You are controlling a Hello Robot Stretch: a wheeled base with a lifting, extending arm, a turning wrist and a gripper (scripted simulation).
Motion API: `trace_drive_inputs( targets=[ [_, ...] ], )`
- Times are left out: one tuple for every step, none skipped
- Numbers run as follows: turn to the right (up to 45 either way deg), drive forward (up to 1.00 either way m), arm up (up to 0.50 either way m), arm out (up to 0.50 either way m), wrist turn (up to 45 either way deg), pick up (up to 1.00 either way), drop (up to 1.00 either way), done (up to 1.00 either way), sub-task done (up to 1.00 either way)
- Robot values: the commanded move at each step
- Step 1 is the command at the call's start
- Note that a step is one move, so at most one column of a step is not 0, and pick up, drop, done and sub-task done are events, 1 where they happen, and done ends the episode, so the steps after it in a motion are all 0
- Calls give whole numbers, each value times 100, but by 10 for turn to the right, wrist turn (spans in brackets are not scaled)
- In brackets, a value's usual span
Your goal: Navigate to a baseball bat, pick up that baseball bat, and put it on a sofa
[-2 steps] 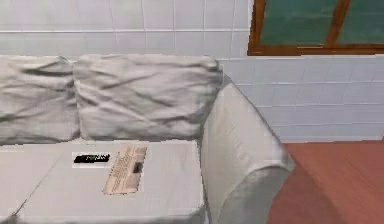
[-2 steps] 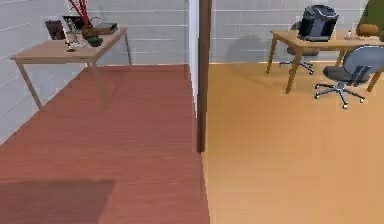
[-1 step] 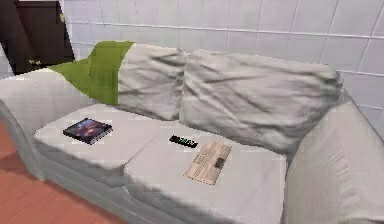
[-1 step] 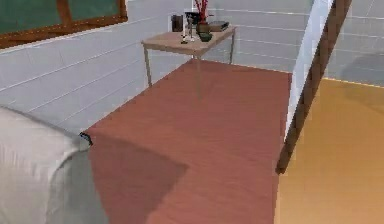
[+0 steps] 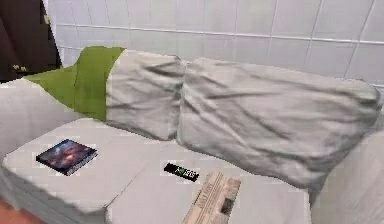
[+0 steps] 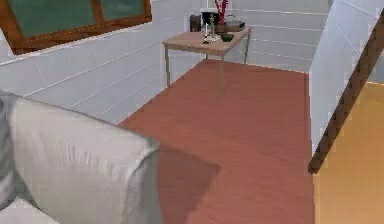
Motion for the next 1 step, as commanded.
trace_drive_inputs(
  targets=[
    [-450,0,0,0,0,0,0,0,0]
  ],
)
